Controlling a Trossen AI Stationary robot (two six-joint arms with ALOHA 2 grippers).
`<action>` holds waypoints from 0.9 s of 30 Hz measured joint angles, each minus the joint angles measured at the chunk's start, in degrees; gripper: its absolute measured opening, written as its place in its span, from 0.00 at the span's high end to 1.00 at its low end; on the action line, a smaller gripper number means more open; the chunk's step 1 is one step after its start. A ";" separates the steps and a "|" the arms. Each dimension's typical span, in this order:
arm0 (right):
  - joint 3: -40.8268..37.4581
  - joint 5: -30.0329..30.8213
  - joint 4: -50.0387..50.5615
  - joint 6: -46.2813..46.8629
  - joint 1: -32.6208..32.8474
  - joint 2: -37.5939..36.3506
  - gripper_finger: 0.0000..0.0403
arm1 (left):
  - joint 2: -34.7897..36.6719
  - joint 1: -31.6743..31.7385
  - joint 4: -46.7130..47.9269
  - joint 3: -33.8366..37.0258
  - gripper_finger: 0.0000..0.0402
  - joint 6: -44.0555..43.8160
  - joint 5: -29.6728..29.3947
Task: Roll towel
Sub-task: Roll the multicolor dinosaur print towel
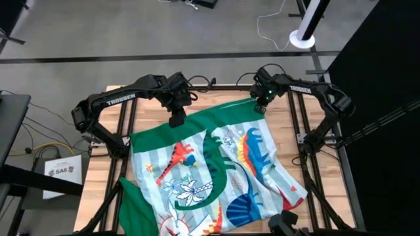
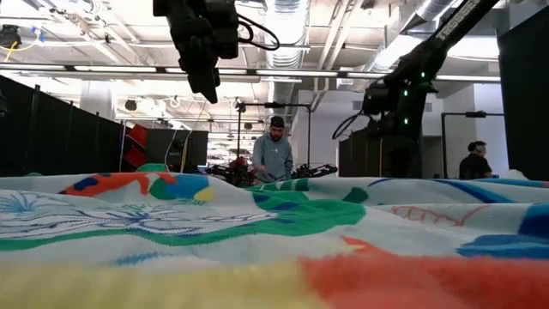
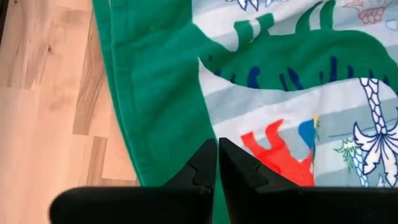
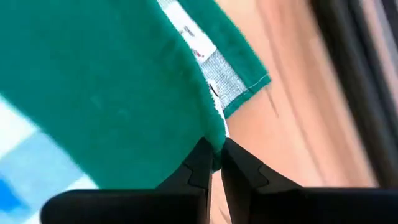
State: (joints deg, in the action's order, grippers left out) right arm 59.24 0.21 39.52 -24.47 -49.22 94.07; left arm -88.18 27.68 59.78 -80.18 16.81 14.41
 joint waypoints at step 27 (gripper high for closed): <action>6.25 6.67 -17.27 -2.14 0.90 12.99 0.98 | -0.04 1.95 -1.21 0.00 0.99 -4.83 -0.08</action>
State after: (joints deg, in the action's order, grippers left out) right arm 65.49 6.88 22.25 -26.61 -48.32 107.06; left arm -88.23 29.64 58.58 -80.18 11.98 14.33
